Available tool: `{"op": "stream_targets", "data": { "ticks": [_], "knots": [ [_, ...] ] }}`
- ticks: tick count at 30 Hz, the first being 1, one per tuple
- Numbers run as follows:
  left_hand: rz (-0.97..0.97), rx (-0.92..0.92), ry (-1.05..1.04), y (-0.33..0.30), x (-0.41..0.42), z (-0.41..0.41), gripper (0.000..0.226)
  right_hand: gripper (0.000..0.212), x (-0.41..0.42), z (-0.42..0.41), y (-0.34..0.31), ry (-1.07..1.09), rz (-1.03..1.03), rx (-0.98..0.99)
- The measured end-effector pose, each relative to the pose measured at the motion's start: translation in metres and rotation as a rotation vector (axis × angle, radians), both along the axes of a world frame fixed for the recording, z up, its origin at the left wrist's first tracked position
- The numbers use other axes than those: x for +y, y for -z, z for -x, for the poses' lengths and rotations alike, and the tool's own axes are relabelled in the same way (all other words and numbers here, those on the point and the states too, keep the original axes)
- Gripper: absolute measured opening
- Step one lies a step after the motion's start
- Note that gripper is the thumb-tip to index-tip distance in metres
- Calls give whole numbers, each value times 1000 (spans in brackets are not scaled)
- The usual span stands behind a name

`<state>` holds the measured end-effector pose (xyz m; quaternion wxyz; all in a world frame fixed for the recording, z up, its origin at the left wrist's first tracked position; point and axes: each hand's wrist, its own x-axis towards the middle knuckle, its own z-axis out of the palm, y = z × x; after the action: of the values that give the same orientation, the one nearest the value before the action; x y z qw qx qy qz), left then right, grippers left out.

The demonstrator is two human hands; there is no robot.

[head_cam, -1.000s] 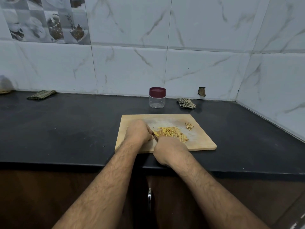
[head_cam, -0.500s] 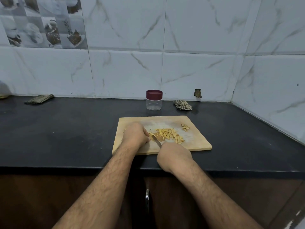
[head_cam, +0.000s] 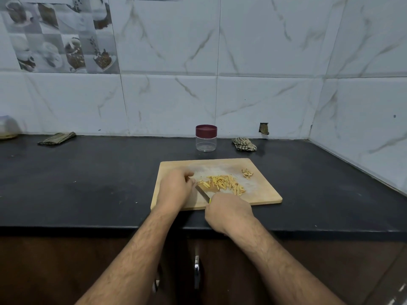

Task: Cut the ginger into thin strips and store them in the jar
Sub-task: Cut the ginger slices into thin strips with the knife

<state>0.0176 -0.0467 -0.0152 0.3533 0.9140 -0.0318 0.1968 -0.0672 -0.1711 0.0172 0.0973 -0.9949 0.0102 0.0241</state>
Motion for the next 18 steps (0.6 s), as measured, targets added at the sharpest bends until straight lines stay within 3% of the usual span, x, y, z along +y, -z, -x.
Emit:
{"op": "stream_targets", "data": {
  "ticks": [9, 18],
  "knots": [
    [89, -165, -144, 9, 16, 8, 22, 33, -20, -14, -10, 138, -22, 58],
    [159, -88, -203, 13, 20, 6, 19, 37, 4, -24, -13, 45, 14, 69]
  ]
}}
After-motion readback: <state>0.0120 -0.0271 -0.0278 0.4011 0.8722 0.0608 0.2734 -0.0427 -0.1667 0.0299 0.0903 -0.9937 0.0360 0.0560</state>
